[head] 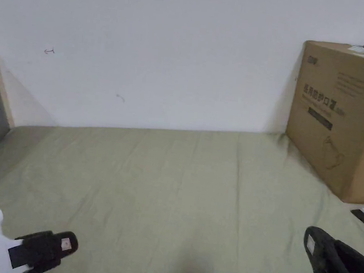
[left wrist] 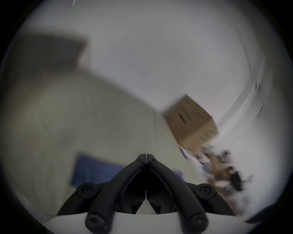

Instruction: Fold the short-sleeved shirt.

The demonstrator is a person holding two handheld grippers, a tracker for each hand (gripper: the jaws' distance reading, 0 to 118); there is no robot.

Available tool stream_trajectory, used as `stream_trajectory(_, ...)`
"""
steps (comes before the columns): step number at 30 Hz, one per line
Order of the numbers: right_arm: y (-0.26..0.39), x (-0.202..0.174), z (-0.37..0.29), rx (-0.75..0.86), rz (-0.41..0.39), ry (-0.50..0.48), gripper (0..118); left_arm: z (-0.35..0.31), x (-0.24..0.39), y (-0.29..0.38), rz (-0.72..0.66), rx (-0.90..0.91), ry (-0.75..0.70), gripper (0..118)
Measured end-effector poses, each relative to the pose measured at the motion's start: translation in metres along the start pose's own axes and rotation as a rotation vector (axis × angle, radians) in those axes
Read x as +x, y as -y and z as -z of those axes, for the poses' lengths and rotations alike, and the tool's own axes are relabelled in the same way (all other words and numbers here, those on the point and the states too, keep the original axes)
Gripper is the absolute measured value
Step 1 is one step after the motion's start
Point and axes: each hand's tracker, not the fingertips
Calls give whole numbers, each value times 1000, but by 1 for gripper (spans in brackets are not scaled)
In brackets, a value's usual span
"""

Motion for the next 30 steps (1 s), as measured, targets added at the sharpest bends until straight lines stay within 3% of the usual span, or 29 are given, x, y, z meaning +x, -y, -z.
stream_trajectory(2, 8, -5, 7, -67, -52, -2, 0, 14, -55, -9, -122, -144, 51, 4)
stream_trajectory(3, 12, -7, 10, -92, -80, -5, 0, 18, -69, -8, -104, -134, 18, 17)
stream_trajectory(4, 16, -9, 14, -107, -99, -2, 0, 20, -81, -10, -60, -121, -28, 44)
stream_trajectory(5, 19, -11, 18, -123, -113, 0, 0, 25, -96, -14, -44, -126, -45, 94)
stream_trajectory(6, 21, -15, 23, -136, -112, -4, 0, 32, -114, -18, -49, -174, -66, 118)
stream_trajectory(8, 23, -21, 35, -169, -99, -26, 0, 34, -134, -15, -126, -176, 30, 117)
stream_trajectory(13, 23, -38, 55, -206, -108, -68, 0, 60, -191, -3, -237, -266, 54, 117)
stream_trajectory(15, 24, -42, 61, -224, -103, -86, 0, 82, -236, 0, -344, -316, 184, 117)
stream_trajectory(18, 25, -45, 70, -257, -92, -93, 0, 109, -243, 1, -428, -293, 397, 117)
stream_trajectory(20, 28, -46, 75, -262, -92, -91, 0, 126, -223, 13, -445, -284, 365, 117)
stream_trajectory(22, 30, -46, 77, -271, -100, -84, 0, 133, -207, 15, -362, -259, 323, 116)
stream_trajectory(23, 30, -46, 77, -275, -101, -78, 0, 131, -200, 16, -295, -261, 282, 108)
stream_trajectory(24, 31, -45, 77, -278, -95, -76, 0, 131, -197, 18, -225, -253, 182, 79)
stream_trajectory(25, 32, -43, 75, -280, -87, -77, 0, 136, -194, 20, -174, -267, 28, 21)
stream_trajectory(26, 34, -41, 73, -283, -79, -78, 0, 144, -197, 29, -113, -317, -202, 5)
stream_trajectory(28, 36, -40, 72, -302, -76, -72, 0, 139, -189, 26, -248, -223, 15, 5)
stream_trajectory(30, 36, -37, 69, -327, -72, -69, 0, 139, -165, 23, -96, -271, -129, 5)
